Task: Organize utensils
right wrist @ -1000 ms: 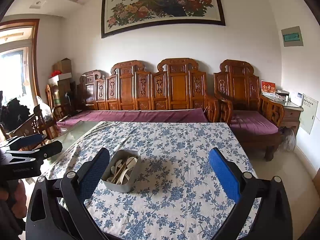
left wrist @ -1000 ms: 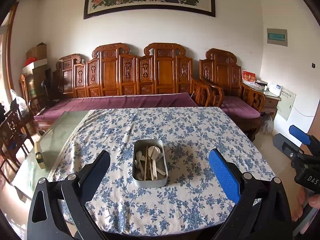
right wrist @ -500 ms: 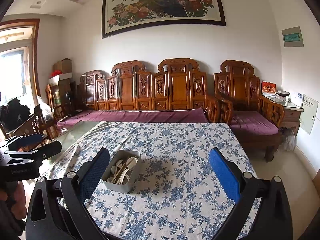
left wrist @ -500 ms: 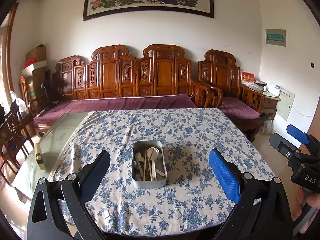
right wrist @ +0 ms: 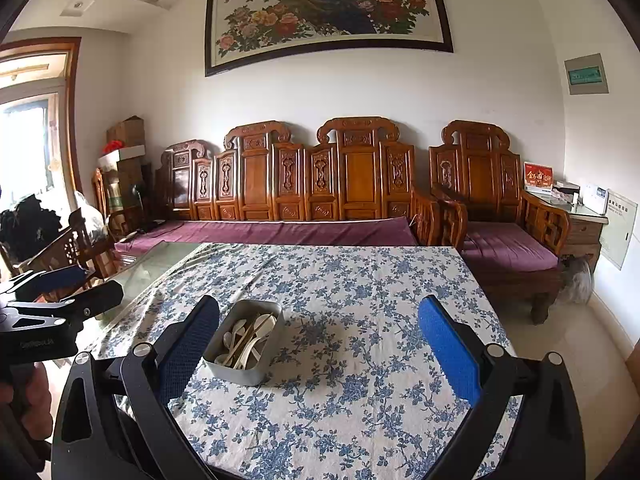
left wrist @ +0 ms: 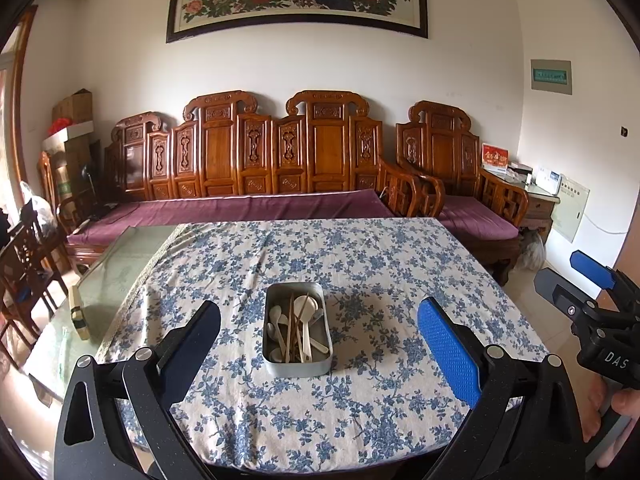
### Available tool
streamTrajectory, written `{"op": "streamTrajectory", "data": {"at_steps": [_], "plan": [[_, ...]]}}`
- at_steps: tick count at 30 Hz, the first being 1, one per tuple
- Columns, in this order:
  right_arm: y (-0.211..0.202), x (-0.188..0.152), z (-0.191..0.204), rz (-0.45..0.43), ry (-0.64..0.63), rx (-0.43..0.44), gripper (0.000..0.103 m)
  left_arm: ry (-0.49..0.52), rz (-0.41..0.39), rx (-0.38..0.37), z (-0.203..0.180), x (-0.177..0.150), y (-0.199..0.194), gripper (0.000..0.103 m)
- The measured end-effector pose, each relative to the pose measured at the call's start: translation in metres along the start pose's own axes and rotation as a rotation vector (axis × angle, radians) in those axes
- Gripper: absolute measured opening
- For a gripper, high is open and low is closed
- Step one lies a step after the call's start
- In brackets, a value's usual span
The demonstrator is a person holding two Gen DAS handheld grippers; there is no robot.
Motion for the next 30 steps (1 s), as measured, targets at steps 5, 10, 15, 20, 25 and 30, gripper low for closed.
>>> {"op": "streamTrajectory", "data": {"at_steps": [5, 10, 15, 20, 25, 30], "plan": [[0.0003, 0.0002, 0.0005, 0.001, -0.001, -0.001, 0.100, -0.002, -0.001, 0.001, -0.0006, 0.0006, -0.0005, 0.095], [0.0002, 0.0006, 0.0003, 0.001, -0.001, 0.000, 0.100, -0.002, -0.001, 0.000, -0.0006, 0.0010, -0.0010, 0.095], [0.0002, 0.0006, 0.0005, 0.000, -0.001, 0.000, 0.100, -0.003, -0.003, -0.001, -0.0014, 0.0020, -0.0019, 0.095], [0.0003, 0.0003, 0.0010, 0.001, -0.001, 0.000, 0.100, -0.004, -0.006, -0.002, -0.0027, 0.0033, -0.0034, 0.095], [0.0004, 0.0008, 0.0010, 0.000, -0.001, 0.001, 0.100, -0.003, -0.006, -0.004, -0.0033, 0.0040, -0.0036, 0.095], [0.0007, 0.0005, 0.0013, -0.001, 0.000, 0.002, 0.100, -0.004, -0.007, -0.003, -0.0038, 0.0044, -0.0039, 0.095]]}}
Point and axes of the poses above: each gripper's, at about its wrist camera, not at the fingertips, and y roughly the way its jaws point, z to its left, x to its top, the point moved 7 cm from there along y, roughly the way its jaws point, and after that the axes turned 13 degrees about -z, right-handed, at the moved point
